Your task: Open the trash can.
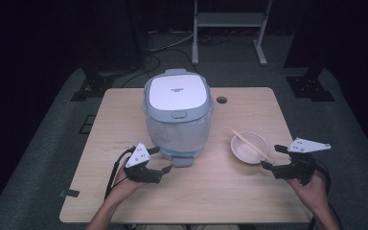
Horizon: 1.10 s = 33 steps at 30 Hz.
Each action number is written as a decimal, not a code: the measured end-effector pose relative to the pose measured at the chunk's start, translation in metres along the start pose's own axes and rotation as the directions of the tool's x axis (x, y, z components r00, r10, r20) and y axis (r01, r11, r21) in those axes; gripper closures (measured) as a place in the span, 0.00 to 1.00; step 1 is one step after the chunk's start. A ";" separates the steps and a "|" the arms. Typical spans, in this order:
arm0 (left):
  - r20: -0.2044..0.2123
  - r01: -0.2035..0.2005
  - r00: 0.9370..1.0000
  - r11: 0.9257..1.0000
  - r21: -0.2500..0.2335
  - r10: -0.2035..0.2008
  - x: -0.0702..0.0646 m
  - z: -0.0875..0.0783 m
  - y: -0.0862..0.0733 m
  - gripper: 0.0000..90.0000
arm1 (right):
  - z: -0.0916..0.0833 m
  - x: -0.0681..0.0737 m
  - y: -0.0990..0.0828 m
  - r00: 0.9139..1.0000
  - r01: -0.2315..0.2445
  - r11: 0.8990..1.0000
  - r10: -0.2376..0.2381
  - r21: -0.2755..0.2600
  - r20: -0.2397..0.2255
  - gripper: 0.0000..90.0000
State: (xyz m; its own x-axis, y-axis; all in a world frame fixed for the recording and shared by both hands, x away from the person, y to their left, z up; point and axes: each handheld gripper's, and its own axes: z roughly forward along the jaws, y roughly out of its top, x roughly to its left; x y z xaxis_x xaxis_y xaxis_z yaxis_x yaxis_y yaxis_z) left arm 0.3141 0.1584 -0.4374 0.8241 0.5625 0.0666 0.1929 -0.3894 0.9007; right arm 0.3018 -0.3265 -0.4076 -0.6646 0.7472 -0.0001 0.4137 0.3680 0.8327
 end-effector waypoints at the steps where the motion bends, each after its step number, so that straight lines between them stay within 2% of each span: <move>1: 0.010 -0.004 1.000 1.000 0.003 0.004 -0.001 0.001 -0.001 0.24 | 0.000 0.000 0.000 1.000 0.001 1.000 -0.001 0.000 -0.001 0.17; 4: 0.027 -0.009 1.000 1.000 0.011 0.009 -0.005 0.005 -0.001 0.30 | 0.000 0.001 0.000 1.000 0.002 1.000 -0.002 0.000 0.000 0.17; 6: 0.041 -0.015 0.999 1.000 0.010 0.015 -0.007 0.008 -0.002 0.39 | -0.001 0.001 0.000 1.000 0.002 1.000 -0.002 -0.001 0.000 0.17; 8: 0.048 -0.018 0.999 1.000 0.014 0.018 -0.008 0.010 -0.002 0.40 | -0.001 0.000 0.000 1.000 0.003 1.000 -0.003 -0.003 0.000 0.17; 10: 0.061 -0.029 0.998 0.999 0.020 0.028 -0.010 0.015 -0.002 0.49 | -0.001 0.001 0.000 1.000 0.003 1.000 -0.003 -0.001 0.000 0.17; 12: 0.060 -0.026 0.998 0.999 0.030 0.024 -0.010 0.017 -0.001 0.51 | 0.000 0.001 0.000 1.000 0.003 1.000 -0.003 -0.001 0.000 0.17; 14: 0.070 -0.020 0.997 0.999 0.033 0.017 -0.010 0.023 -0.001 0.59 | 0.000 0.001 0.000 1.000 0.003 1.000 -0.003 -0.001 0.000 0.17; 16: 0.073 -0.020 0.997 0.999 0.036 0.017 -0.010 0.025 -0.001 0.60 | 0.000 0.001 0.000 1.000 0.004 1.000 -0.004 -0.001 -0.001 0.17; 17: 0.076 -0.026 0.997 0.999 0.043 0.022 -0.011 0.029 -0.001 0.66 | 0.000 0.001 0.000 1.000 0.005 1.000 -0.005 0.000 -0.001 0.17; 19: 0.079 -0.026 0.997 0.998 0.050 0.022 -0.011 0.032 -0.001 0.70 | 0.000 0.001 0.000 1.000 0.006 1.000 -0.006 0.000 0.000 0.17; 24: 0.067 -0.027 0.997 0.998 0.059 0.023 -0.010 0.039 -0.001 0.78 | 0.000 0.001 0.000 1.000 0.006 1.000 -0.006 0.001 0.000 0.17; 27: 0.055 -0.036 0.998 0.997 0.070 0.032 -0.009 0.045 0.000 0.86 | 0.000 0.001 0.000 1.000 0.007 1.000 -0.007 0.001 -0.001 0.17; 33: 0.037 -0.021 0.999 0.997 0.069 0.019 -0.007 0.051 -0.001 0.91 | 0.001 0.002 0.000 1.000 0.010 1.000 -0.010 0.003 -0.002 0.17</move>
State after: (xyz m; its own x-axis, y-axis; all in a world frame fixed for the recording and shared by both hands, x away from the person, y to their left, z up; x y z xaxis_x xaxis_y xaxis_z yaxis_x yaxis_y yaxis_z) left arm 0.3352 0.1175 -0.4604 0.8468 0.5275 0.0677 0.2117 -0.4511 0.8670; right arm 0.3014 -0.3247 -0.4080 -0.6699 0.7425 -0.0068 0.4090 0.3766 0.8312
